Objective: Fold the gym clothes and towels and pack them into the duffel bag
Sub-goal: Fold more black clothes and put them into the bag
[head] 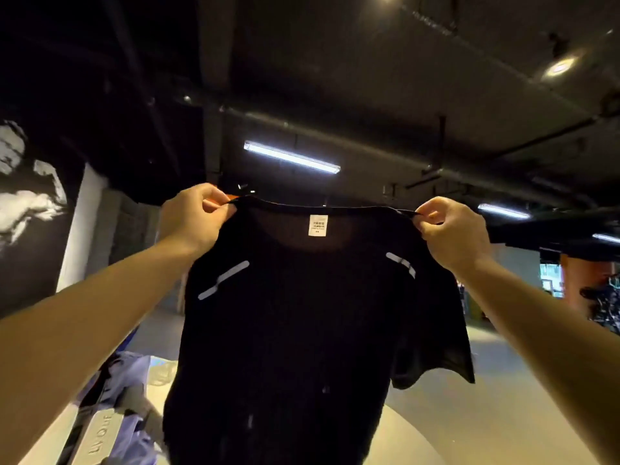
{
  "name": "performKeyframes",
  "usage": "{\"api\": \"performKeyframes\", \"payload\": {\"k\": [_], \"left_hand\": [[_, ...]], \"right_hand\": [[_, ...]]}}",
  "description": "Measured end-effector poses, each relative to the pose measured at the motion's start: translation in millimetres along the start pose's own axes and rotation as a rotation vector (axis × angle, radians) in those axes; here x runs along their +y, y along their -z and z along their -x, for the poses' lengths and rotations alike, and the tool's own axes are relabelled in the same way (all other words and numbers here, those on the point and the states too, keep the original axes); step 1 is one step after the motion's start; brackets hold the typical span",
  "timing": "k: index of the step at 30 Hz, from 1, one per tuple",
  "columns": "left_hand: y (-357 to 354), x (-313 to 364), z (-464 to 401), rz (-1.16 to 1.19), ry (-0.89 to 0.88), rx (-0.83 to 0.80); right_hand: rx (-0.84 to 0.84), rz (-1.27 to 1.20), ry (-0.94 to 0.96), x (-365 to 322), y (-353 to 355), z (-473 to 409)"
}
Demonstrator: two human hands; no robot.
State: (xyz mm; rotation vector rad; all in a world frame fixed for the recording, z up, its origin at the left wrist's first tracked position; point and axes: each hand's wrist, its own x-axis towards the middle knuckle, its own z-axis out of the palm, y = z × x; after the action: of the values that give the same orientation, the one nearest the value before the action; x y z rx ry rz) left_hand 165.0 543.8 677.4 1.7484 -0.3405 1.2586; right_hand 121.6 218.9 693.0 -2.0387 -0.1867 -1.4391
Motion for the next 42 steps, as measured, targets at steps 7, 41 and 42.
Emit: {"api": "performKeyframes", "payload": {"k": [7, 41, 42], "left_hand": [[46, 96, -10, -0.075, -0.333, 0.288], [-101, -159, 155, -0.438, 0.179, -0.209], [-109, -184, 177, -0.464, 0.231, -0.286]], "right_hand": [[0.307, -0.069, 0.103, -70, 64, -17], [-0.229, 0.298, -0.102, 159, -157, 128], [-0.314, 0.313, -0.147, 175, -174, 151]]}}
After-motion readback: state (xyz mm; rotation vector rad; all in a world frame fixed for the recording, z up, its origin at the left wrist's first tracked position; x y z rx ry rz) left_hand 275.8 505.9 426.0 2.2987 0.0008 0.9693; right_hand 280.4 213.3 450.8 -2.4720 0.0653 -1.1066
